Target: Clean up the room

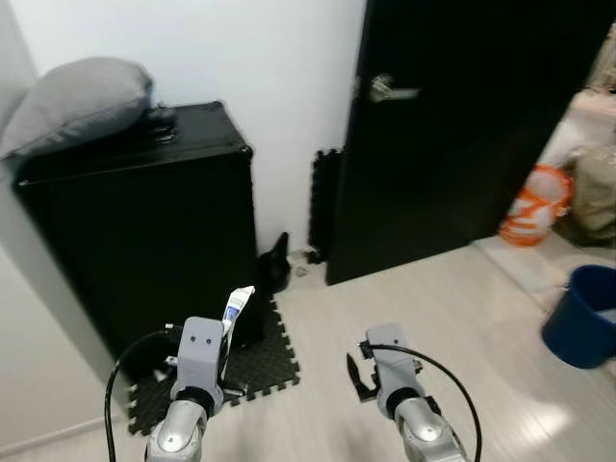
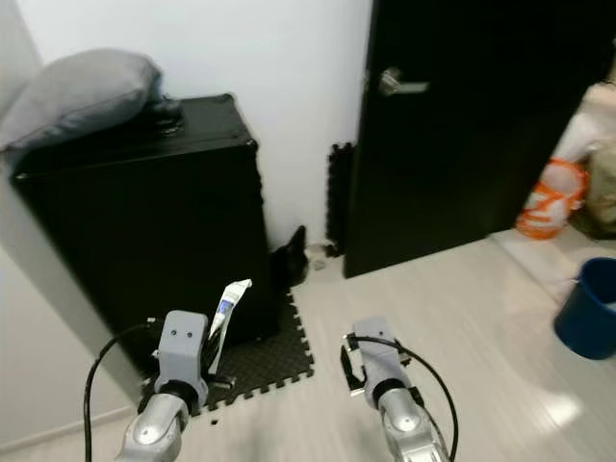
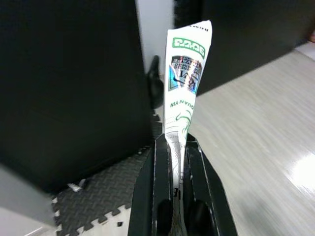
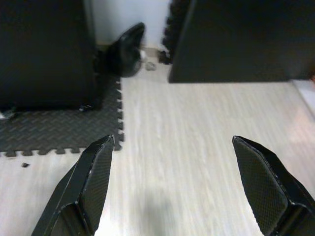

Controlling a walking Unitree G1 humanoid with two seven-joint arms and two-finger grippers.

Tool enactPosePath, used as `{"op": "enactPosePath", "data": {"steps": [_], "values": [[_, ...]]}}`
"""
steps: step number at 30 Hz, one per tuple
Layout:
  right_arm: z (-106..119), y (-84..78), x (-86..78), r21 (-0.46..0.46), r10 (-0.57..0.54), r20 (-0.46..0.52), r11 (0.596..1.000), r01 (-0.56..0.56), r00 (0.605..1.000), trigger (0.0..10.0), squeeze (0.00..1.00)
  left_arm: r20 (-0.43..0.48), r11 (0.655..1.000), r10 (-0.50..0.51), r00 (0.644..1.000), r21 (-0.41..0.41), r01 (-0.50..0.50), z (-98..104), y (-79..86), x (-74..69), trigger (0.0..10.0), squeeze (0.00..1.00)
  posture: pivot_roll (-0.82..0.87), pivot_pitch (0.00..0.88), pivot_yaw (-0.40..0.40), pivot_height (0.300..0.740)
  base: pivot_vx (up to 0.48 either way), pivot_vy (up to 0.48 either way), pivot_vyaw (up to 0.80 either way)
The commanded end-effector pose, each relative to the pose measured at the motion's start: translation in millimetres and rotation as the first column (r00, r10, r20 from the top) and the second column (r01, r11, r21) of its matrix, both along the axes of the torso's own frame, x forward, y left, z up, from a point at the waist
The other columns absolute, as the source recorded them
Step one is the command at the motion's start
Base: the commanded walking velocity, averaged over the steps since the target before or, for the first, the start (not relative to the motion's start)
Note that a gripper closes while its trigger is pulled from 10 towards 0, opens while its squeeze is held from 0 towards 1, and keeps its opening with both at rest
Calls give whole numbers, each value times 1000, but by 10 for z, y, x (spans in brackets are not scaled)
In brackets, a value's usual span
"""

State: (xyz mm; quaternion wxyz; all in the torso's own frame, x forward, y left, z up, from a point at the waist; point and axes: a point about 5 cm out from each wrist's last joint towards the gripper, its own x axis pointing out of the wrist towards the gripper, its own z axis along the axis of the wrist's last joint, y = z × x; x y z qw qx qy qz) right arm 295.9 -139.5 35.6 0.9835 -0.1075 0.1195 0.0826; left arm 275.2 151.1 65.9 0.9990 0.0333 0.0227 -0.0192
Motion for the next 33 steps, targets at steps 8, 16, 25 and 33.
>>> {"op": "enactPosePath", "data": {"steps": [8, 16, 25, 33], "values": [[-61, 26, -47, 9, -1, -24, 1000, 1, 1000, 10000, 0, -22, 1000, 6, 1000, 4, -6, -44, 13, -27, 10000, 0, -10, 125, -12, 740, 0, 0, -800], [-61, 26, -43, 11, -6, -25, 1000, 6, 1000, 10000, 0, -64, 1000, 9, 998, -13, -10, -86, -2, -24, 10000, 0, -12, 124, -12, 740, 0, 0, -800], [-63, 27, -46, 9, -5, -27, 1000, 6, 1000, 10000, 0, -66, 1000, 21, 998, -13, -21, -78, 18, -20, 10000, 0, -11, 126, -12, 740, 0, 0, -800], [-63, 26, -45, 5, -3, -27, 1000, 3, 1000, 10000, 0, -56, 1000, 18, 998, -13, -18, -59, 14, -14, 10000, 0, -12, 126, -13, 740, 0, 0, -800]]}}
